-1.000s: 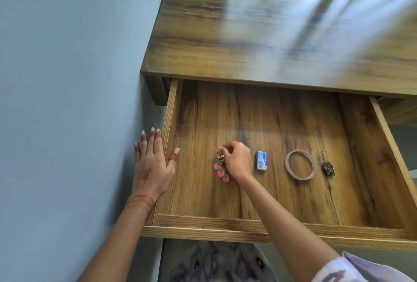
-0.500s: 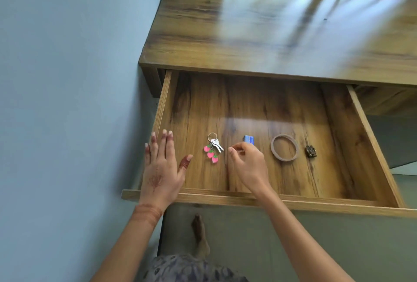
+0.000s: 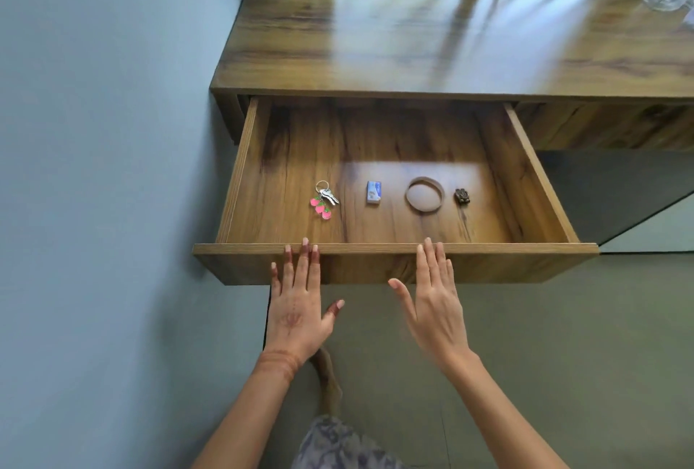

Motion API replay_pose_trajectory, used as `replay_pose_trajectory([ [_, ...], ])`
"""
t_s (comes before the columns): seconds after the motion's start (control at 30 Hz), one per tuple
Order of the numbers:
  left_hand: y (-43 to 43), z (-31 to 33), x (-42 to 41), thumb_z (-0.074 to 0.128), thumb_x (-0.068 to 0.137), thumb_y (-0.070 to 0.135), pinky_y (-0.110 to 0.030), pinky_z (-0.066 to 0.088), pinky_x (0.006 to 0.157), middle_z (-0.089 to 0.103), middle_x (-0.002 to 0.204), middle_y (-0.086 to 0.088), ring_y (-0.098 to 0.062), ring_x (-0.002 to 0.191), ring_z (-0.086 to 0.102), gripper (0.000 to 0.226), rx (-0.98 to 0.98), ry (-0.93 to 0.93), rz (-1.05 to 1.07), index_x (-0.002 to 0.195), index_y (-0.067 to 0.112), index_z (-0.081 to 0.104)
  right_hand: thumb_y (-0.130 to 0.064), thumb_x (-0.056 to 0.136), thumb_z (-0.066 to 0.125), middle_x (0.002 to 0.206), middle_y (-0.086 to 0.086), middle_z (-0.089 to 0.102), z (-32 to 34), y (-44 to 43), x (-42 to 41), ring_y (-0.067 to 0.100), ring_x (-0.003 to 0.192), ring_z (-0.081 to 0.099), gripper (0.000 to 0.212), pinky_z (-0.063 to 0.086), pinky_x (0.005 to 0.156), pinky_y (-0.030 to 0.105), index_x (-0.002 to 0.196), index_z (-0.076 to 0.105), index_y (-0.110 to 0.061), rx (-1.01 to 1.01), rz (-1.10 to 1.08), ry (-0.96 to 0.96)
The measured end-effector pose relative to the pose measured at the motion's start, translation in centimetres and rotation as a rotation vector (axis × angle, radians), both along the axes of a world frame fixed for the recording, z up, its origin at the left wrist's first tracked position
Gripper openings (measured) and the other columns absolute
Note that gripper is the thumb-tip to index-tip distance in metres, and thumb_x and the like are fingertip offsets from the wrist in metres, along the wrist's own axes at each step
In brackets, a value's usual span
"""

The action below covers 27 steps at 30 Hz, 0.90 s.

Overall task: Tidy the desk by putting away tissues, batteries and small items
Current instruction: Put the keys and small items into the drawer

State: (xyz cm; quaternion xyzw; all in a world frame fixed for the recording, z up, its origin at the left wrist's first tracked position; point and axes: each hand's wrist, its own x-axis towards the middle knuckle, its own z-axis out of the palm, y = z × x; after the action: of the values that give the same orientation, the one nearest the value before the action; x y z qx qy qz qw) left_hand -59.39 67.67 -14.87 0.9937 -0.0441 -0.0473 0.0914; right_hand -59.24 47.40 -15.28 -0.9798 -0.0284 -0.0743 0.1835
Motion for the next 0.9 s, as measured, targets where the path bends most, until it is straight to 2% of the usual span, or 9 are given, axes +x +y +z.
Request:
replay_pose_trajectory([
  [0.07,-0.3,0.4,-0.3,0.07,0.066,0.053,-0.04,-0.009,0.113,0.018,0.153,-0.017,-0.037,0.142,0.01,0.11,0.029,-0.011,0.014,0.146,0.005,0.011,-0.063,0.092,0.011,0.153,0.013,0.013,-0.5,-0.9,-0.5,0.023,0.143,0.007,0.081,-0.001,0.116,0.03,0.144,0.015,-0.001,-0.099,0.02,0.064],
  [0.1,-0.5,0.6,-0.3,0.071,0.068,0.05,-0.039,-0.012,0.114,0.009,0.155,-0.016,-0.037,0.142,0.006,0.111,0.027,-0.029,0.017,0.147,0.007,0.007,-0.063,0.092,0.011,0.153,0.014,0.015,-0.5,-1.1,-0.5,0.025,0.142,0.011,0.081,0.0,0.116,0.031,0.144,0.015,0.0,-0.141,0.028,0.093],
  [0.17,-0.9,0.7,-0.4,0.061,0.079,0.047,-0.037,-0.021,0.113,-0.02,0.152,-0.01,-0.033,0.141,-0.016,0.106,0.007,-0.055,0.015,0.142,0.011,-0.016,-0.063,0.092,0.012,0.151,0.016,0.019,-0.3,-1.3,-0.4,0.028,0.141,0.016,0.082,0.001,0.116,0.033,0.143,0.018,0.001,-0.18,0.028,0.131],
  [0.23,-1.1,0.7,-0.5,0.057,0.083,0.046,-0.038,-0.02,0.109,-0.032,0.147,-0.008,-0.032,0.138,-0.026,0.104,0.016,-0.029,0.026,0.136,0.012,-0.026,-0.064,0.092,0.014,0.15,0.018,0.021,-0.3,-1.1,-0.3,0.028,0.14,0.019,0.084,0.002,0.116,0.033,0.142,0.02,0.003,-0.184,0.026,0.132],
  [0.53,-0.8,1.2,2.8,0.063,0.079,0.043,-0.038,-0.013,0.112,-0.033,0.144,-0.009,-0.032,0.139,-0.023,0.11,0.028,0.003,0.01,0.138,0.01,-0.024,-0.068,0.088,0.012,0.15,0.016,0.019,-0.1,-1.1,2.8,0.029,0.139,0.018,0.088,-0.003,0.114,0.033,0.142,0.02,0.002,-0.197,0.037,0.1],
  [0.67,-0.6,1.1,5.8,0.057,0.082,0.048,-0.039,-0.013,0.113,-0.039,0.141,-0.009,-0.032,0.138,-0.027,0.109,0.084,0.044,0.015,0.134,0.01,-0.031,-0.07,0.087,0.009,0.151,0.014,0.015,-0.2,-1.1,5.8,0.028,0.14,0.014,0.09,-0.003,0.113,0.035,0.143,0.016,0.0,-0.21,0.054,0.079],
  [0.77,-0.5,1.0,8.5,0.056,0.081,0.051,-0.039,-0.016,0.111,-0.04,0.141,-0.011,-0.031,0.135,-0.031,0.111,0.114,0.045,0.01,0.134,0.01,-0.033,-0.07,0.087,0.009,0.151,0.015,0.017,-0.4,-1.2,8.4,0.028,0.14,0.014,0.09,0.006,0.117,0.037,0.143,0.016,0.0,-0.22,0.057,0.065],
  [0.9,-0.4,0.8,12.3,0.058,0.081,0.051,-0.039,-0.017,0.11,-0.04,0.142,-0.011,-0.032,0.134,-0.032,0.112,0.095,0.029,0.017,0.134,0.011,-0.032,-0.068,0.087,0.012,0.15,0.016,0.022,-0.5,-1.2,12.2,0.028,0.139,0.019,0.088,0.018,0.112,0.042,0.142,0.019,0.001,-0.229,0.047,0.063],
])
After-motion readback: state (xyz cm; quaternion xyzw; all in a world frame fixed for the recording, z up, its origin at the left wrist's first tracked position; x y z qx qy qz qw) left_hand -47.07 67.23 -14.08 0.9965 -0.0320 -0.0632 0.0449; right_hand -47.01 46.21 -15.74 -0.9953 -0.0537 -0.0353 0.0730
